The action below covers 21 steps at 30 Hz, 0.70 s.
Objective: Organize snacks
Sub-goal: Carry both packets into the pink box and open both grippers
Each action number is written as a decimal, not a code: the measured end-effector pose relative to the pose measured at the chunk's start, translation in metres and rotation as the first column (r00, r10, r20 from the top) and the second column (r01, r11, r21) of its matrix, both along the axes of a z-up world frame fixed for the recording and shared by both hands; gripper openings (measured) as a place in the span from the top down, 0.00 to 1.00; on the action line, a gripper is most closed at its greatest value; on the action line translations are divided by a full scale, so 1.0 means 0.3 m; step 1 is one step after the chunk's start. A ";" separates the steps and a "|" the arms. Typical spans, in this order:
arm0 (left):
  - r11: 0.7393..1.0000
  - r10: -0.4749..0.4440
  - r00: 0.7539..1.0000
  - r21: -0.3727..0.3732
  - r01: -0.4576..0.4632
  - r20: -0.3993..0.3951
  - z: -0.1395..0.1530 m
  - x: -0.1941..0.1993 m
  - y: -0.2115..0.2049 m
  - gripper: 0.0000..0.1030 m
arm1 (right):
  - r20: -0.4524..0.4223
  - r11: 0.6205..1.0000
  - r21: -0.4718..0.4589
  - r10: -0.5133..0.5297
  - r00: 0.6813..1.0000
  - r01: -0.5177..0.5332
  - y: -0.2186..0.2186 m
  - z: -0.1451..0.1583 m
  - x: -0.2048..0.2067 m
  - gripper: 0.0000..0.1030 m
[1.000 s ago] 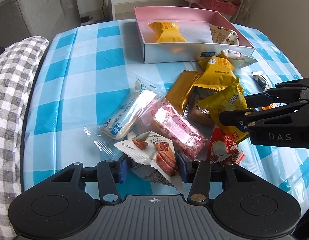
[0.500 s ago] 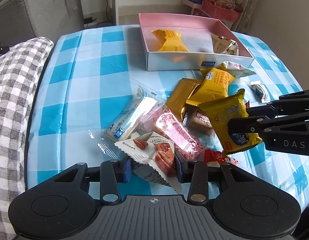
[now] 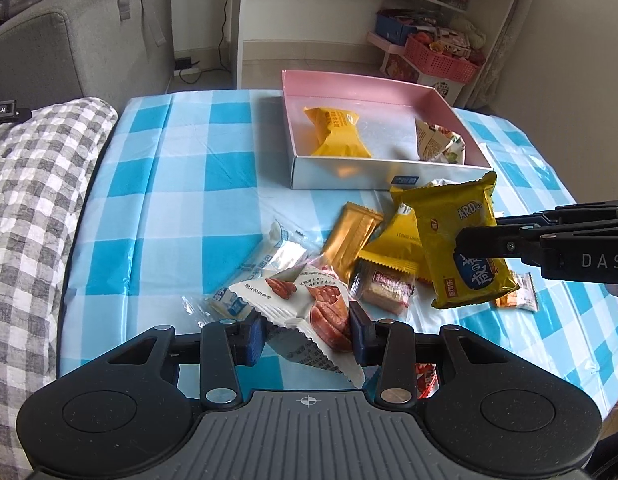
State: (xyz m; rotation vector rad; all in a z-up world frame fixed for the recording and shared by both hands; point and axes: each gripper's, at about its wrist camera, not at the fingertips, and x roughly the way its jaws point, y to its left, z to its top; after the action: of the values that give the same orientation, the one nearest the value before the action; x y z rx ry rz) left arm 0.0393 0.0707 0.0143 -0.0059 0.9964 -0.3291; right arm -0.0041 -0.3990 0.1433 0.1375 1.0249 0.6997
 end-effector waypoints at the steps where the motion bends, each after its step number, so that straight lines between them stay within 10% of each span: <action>1: 1.000 0.003 1.000 -0.008 -0.003 0.006 0.009 0.004 -0.002 0.63 | 0.002 1.000 0.007 -0.015 1.000 0.015 -0.008 0.008 0.010 0.78; 21: 0.977 0.142 0.984 -0.178 -0.121 0.106 0.062 0.222 -0.161 0.63 | -0.011 0.918 0.134 -0.376 0.926 0.374 -0.206 -0.037 0.262 0.78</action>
State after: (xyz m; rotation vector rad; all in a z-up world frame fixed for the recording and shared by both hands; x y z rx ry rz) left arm 0.1059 0.0224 0.0329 -0.2052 0.8434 -0.2887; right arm 0.0746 -0.4608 0.1321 0.4347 0.9026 0.4158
